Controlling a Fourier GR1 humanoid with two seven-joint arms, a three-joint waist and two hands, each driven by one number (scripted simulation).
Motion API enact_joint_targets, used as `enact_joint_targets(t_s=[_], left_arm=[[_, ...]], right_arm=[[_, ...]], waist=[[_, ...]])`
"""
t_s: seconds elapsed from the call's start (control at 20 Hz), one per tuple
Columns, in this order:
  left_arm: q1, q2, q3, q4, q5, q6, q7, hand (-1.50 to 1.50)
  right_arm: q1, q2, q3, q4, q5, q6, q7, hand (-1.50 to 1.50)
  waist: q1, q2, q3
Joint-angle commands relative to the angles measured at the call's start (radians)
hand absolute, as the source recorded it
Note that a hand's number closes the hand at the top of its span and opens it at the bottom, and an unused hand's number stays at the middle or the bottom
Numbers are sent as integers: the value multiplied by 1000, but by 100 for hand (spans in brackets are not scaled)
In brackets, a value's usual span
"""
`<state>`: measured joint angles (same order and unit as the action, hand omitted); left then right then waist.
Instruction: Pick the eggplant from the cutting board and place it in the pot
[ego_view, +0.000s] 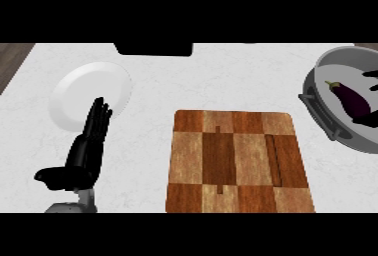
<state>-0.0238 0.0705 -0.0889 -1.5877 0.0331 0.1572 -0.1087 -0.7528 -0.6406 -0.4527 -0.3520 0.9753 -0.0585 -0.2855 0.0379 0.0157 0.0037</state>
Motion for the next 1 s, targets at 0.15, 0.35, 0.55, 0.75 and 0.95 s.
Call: enact_joint_targets(t_s=[0.15, 0.35, 0.55, 0.75, 0.95], left_arm=[[5, -18, -7, -5, -17, 24, -8, 0], [26, -5, 13, 12, 6, 0, -30, 0], [-3, -10, -15, 2, -11, -4, 0, 0], [-42, -2, 21, 61, 3, -13, -33, 0], [-27, -21, -5, 26, -38, 29, -16, 0]], right_arm=[[-50, 35, -250, 12, -282, 12, -197, -150], [-38, -60, -359, 58, -395, 121, -265, -150], [-67, -108, -412, 117, -447, 150, -201, -150], [-2, -156, -443, 132, -479, 165, -282, -150], [44, -200, -481, 146, -520, 198, -331, -150]], waist=[[-19, -6, 3], [-12, 0, 1], [4, 4, 2], [2, 8, 2], [4, 7, 4]])
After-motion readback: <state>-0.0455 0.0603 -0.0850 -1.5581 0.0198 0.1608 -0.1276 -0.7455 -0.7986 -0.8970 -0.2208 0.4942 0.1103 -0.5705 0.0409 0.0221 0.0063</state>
